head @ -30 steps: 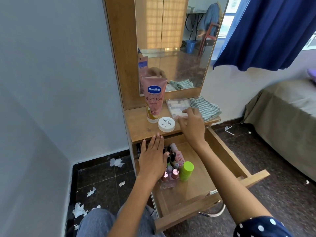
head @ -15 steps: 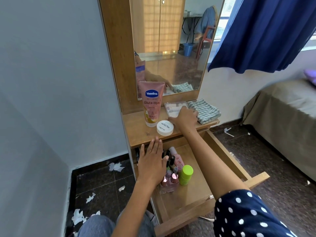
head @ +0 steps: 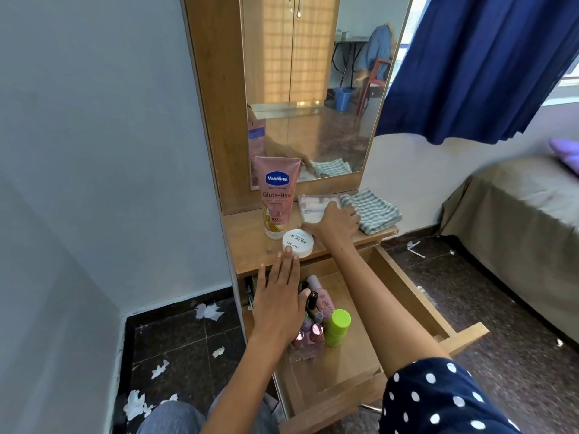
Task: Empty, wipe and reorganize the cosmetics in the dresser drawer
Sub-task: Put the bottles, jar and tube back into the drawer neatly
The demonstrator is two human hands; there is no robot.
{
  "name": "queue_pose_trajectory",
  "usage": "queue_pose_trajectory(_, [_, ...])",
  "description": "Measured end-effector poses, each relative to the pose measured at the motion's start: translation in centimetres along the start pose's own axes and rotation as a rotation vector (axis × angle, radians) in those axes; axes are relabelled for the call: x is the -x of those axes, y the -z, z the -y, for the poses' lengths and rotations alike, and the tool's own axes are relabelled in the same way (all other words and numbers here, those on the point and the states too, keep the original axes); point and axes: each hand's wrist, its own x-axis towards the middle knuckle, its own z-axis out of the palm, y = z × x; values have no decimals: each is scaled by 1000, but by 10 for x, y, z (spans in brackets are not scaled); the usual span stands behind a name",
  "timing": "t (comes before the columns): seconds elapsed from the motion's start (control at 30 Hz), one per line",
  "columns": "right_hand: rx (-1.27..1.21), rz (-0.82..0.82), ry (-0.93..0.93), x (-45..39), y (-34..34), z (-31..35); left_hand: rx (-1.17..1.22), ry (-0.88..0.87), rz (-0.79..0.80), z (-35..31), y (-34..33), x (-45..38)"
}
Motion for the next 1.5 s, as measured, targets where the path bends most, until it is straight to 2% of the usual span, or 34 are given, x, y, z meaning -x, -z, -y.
queue_pose_trajectory(0.27, [-55, 11, -15, 12, -5, 5, -14, -7, -10, -1, 2, -2])
queue_pose_trajectory(0.67, [-149, 50, 78, 20, 6, -23, 23, 14, -82, 5, 6, 3])
queue_pose_trajectory(0.9, [-44, 81, 129, 28, 7, -51, 92, 43, -36, 7, 6, -1])
queue_pose_trajectory(1.23, [-67, 3, 195, 48, 21, -63, 125, 38, -19, 8, 6, 1])
queue_pose_trajectory(1.33, [-109, 37, 190, 65, 40, -84, 118, 34, -20, 9, 5, 1])
queue_pose_trajectory(1.5, [-220, 183, 105, 90, 81, -122, 114, 35, -6, 10, 4, -1])
